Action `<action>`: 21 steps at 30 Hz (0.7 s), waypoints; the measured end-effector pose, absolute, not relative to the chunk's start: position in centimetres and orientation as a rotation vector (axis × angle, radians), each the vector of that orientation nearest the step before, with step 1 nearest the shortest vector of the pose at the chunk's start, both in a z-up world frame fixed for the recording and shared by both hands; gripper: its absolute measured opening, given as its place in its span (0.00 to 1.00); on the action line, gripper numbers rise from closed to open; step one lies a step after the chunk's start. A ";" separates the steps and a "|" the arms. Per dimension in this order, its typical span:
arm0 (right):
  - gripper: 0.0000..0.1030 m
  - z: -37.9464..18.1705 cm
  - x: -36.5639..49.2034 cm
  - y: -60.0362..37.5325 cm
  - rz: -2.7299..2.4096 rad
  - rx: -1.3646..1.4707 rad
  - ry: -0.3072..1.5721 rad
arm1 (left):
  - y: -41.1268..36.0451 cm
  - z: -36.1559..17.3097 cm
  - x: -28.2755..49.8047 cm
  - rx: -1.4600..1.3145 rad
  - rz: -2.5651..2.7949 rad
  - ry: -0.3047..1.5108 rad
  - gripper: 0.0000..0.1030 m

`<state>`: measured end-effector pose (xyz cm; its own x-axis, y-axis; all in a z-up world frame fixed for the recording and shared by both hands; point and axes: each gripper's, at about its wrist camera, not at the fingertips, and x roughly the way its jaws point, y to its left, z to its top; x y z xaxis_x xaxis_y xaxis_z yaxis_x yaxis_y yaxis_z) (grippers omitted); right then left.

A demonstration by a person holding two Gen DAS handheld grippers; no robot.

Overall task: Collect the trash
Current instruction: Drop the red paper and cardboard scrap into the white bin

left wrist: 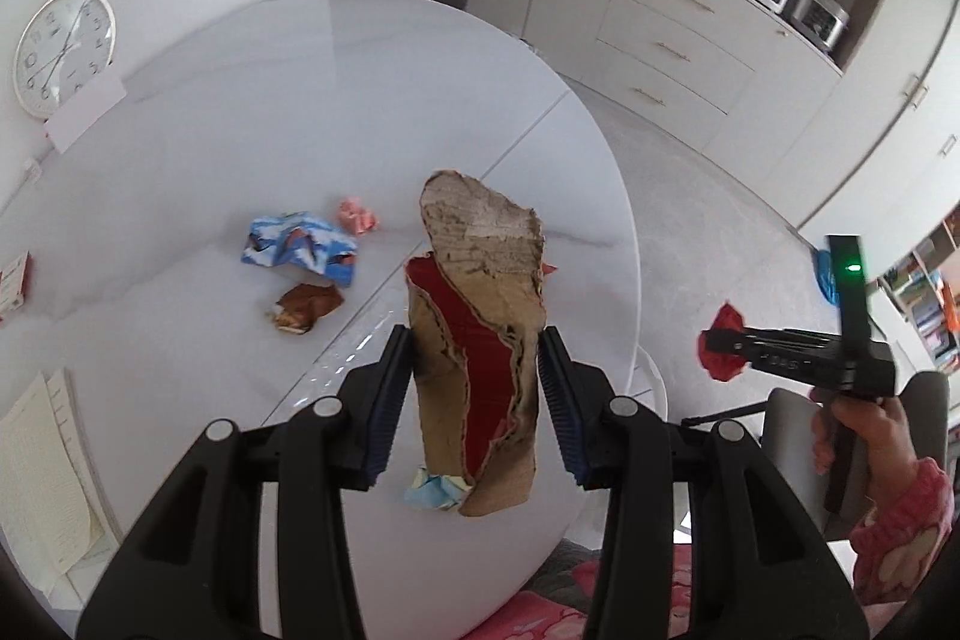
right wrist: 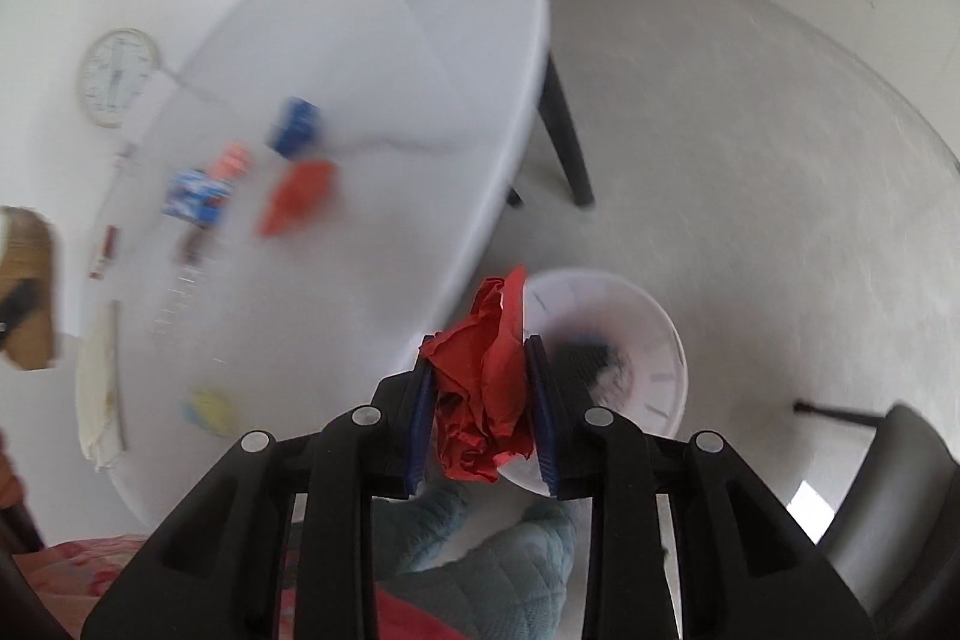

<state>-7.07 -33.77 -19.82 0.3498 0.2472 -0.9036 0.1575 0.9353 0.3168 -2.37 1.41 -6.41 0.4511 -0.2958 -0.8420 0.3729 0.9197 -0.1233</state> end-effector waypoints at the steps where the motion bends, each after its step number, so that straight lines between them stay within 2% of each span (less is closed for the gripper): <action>1: 0.29 -21.8 -6.9 -34.3 0.051 0.398 1.249 | 0.5 -6.4 -2.4 0.102 -0.432 1.021 0.42; 4: 0.33 -26.0 -6.9 -34.9 0.043 0.446 1.303 | -2.3 -6.3 -2.9 0.160 -0.494 1.023 0.42; 6: 0.54 -27.9 -6.8 -35.1 0.034 0.469 1.335 | -4.3 -6.5 -3.3 0.196 -0.532 1.029 0.42; 11: 0.83 -28.7 -8.0 -36.7 -0.035 0.501 1.324 | -9.1 -7.5 -4.6 0.263 -0.623 1.052 0.42; 21: 0.92 -22.4 -12.6 -44.8 -0.198 0.539 1.207 | -18.6 -13.7 -6.2 0.329 -0.733 1.178 0.42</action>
<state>-12.63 -44.79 -22.45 0.3573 0.1360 -0.9240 0.4235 0.8582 0.2901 -6.17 -18.60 -13.67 0.1904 -0.3454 -0.9189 0.6717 0.7284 -0.1346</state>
